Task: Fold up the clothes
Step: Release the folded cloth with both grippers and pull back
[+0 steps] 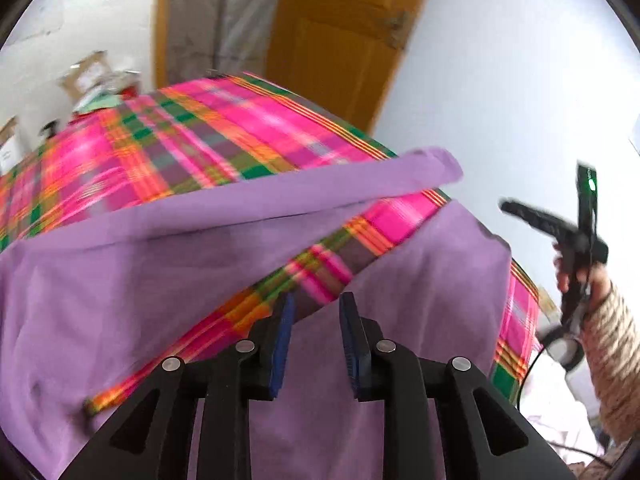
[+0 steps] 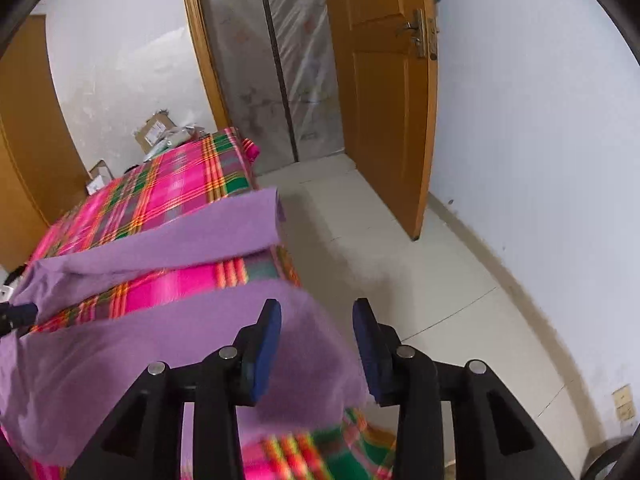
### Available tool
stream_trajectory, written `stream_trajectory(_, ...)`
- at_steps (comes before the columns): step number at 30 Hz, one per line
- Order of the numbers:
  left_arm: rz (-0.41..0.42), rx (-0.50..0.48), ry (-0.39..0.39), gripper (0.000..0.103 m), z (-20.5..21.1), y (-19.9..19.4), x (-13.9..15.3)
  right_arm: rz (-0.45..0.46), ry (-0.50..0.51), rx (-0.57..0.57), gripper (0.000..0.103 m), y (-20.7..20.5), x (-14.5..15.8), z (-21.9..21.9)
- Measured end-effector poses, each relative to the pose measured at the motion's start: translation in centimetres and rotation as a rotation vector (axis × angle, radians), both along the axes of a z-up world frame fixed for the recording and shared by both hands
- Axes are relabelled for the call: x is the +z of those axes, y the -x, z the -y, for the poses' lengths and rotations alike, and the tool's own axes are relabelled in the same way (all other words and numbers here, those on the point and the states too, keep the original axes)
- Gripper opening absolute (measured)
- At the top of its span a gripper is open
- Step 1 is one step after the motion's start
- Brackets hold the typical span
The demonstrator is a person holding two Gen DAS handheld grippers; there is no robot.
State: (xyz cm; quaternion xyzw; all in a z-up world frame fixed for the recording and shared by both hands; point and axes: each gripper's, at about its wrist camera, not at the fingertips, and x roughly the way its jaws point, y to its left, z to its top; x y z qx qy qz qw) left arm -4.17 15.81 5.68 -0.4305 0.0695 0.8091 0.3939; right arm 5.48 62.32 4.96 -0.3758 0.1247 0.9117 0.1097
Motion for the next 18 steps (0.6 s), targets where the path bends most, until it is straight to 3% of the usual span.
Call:
stream_trajectory(5,0.016,0.143,-0.071,0.024,6.9,-2.1,0.1,0.009,0.113,-0.044,0.044,-2.4,-2.2,-0.5)
stream_trajectory(10,0.052,0.318,-0.058,0.024,13.4,-4.3,-1.6,0.015,0.201,-0.047,0.044,-2.2,-3.7,-0.3)
stream_trajectory(13,0.081,0.439,-0.080,0.024,17.6,-5.3,-2.5,-0.010,0.219,-0.077,0.025,-2.3,-4.0,0.0)
stream_trajectory(16,0.102,0.538,-0.094,0.024,21.1,-6.0,-3.3,-0.021,0.170,-0.102,0.005,-2.7,-3.5,0.4)
stream_trajectory(18,0.111,0.605,-0.105,0.024,23.2,-6.5,-3.5,-0.035,0.152,-0.113,0.005,-3.1,-2.8,0.4)
